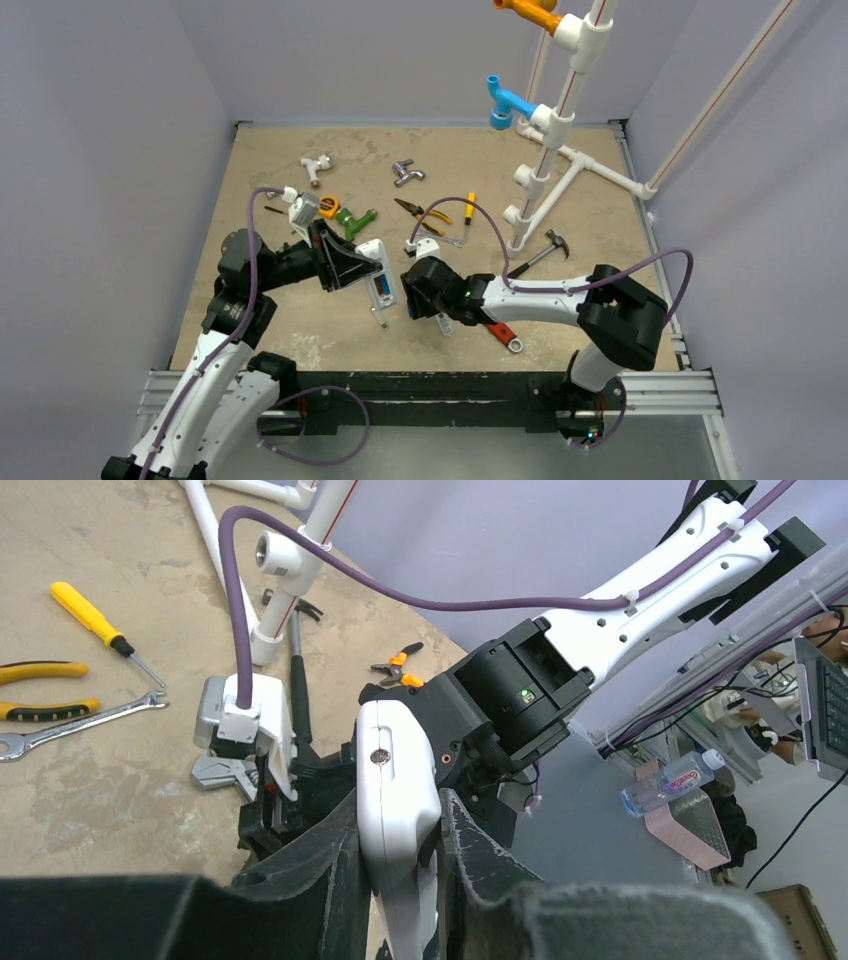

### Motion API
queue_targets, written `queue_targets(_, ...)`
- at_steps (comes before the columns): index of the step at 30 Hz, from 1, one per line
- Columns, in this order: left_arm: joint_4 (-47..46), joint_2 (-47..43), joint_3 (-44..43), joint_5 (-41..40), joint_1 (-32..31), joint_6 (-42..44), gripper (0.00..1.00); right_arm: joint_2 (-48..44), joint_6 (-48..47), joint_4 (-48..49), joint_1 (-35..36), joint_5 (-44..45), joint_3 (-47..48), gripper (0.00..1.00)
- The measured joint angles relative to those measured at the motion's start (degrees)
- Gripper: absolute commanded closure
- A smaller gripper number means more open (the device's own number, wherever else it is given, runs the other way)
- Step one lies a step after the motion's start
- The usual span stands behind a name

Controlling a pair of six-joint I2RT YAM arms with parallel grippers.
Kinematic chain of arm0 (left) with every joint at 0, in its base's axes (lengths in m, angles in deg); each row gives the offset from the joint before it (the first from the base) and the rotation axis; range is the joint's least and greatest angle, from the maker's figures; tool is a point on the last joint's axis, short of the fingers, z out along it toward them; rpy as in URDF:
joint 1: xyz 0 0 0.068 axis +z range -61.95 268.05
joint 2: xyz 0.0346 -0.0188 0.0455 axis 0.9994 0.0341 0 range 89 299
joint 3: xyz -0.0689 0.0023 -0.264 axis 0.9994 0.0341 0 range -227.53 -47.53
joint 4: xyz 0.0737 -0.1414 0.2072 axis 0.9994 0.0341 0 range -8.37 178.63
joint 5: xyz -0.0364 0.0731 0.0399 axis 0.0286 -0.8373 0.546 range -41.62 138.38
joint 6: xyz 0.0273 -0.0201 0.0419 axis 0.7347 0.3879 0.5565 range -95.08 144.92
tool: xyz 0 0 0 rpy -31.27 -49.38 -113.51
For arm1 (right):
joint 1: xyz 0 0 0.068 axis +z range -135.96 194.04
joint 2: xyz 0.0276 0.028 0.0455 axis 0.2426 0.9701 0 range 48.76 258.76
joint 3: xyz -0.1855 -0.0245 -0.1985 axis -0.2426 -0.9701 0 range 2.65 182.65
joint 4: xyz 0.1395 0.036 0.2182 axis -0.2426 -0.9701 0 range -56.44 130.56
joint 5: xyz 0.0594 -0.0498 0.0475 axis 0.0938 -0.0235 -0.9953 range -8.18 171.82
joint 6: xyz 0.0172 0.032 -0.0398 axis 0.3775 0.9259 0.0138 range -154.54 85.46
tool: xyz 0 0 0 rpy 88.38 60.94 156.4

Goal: Load the batteries into the remote control
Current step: Pick up the battery from the center of the board.

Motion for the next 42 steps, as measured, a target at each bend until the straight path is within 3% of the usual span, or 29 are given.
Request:
queue_targets(20, 0.0, 0.1, 0.0, 0.0, 0.0, 0.0, 1.0, 8.1, 0.8, -3.2, 1.6, -1.3, 6.4, 0.84)
queue_targets(33, 0.0, 0.1, 0.0, 1.3, 0.0, -0.2, 1.0, 7.6, -1.5, -7.3, 2.9, 1.2, 6.9, 0.77)
queue_targets(42, 0.0, 0.1, 0.0, 1.4, 0.0, -0.2, 1.0, 7.6, -2.6, -7.6, 3.1, 1.3, 6.9, 0.81)
